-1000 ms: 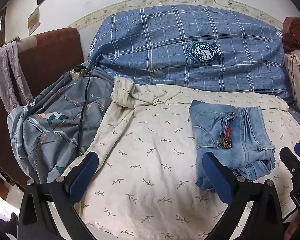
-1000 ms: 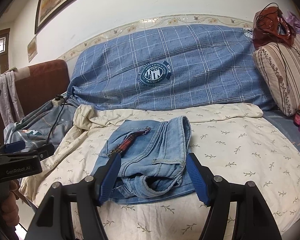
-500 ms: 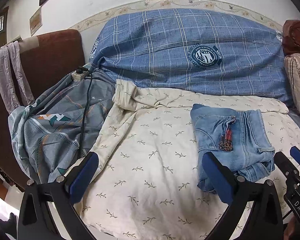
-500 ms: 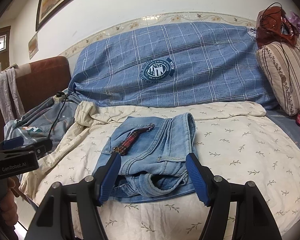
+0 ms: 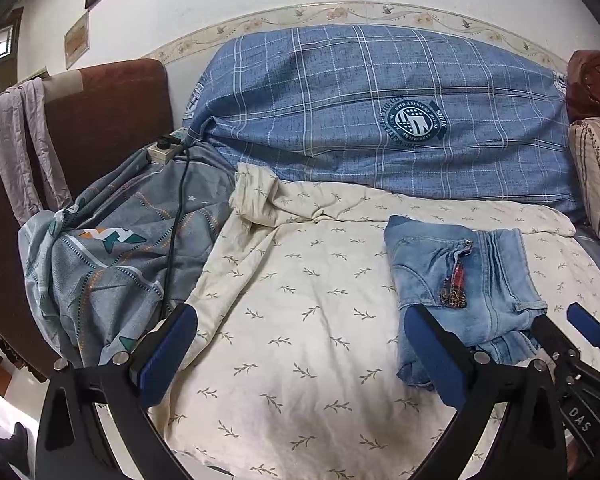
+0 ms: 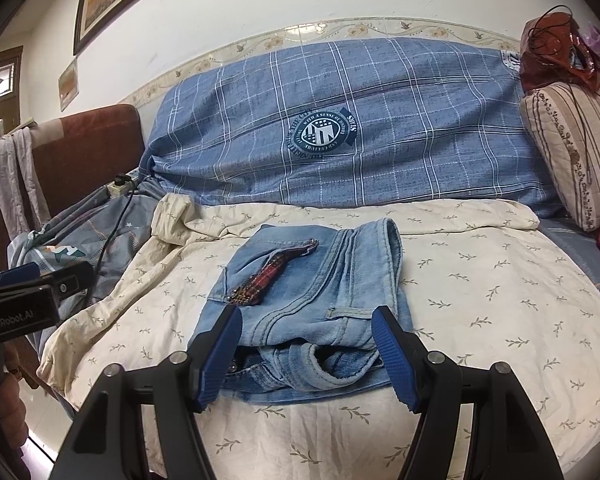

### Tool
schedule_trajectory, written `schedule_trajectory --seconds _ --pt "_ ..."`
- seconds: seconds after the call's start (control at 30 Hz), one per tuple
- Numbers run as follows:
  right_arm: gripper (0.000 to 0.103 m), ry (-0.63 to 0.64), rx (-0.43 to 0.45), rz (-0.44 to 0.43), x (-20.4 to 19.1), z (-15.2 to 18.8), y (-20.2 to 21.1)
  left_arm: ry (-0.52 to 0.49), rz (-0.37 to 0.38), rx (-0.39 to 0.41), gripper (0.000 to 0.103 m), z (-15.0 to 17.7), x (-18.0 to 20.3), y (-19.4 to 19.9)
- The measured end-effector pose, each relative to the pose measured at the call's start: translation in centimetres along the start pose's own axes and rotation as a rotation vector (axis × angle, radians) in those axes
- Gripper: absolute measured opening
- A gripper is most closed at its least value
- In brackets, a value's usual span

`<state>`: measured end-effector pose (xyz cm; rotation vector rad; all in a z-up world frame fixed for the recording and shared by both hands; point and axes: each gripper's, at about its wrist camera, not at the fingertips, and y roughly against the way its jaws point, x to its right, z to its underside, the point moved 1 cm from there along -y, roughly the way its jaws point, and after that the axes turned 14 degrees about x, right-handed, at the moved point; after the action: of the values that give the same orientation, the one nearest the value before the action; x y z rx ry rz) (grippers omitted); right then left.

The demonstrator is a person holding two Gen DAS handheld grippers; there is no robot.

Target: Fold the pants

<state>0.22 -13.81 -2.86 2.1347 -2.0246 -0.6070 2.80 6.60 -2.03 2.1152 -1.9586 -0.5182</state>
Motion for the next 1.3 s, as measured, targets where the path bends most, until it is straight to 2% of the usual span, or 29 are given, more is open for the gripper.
schedule_trajectory --seconds 0.63,1.3 --pt "0.071 0.028 -0.022 -0.008 -0.9 0.5 -0.4 0.011 -0.031 0.025 0.103 -0.8 -1.0 1.2" --pt "0.071 0.034 -0.022 -0.019 -1.1 0.5 -0.3 -0.001 0.008 0.028 0.103 -0.6 -0.4 1.5"
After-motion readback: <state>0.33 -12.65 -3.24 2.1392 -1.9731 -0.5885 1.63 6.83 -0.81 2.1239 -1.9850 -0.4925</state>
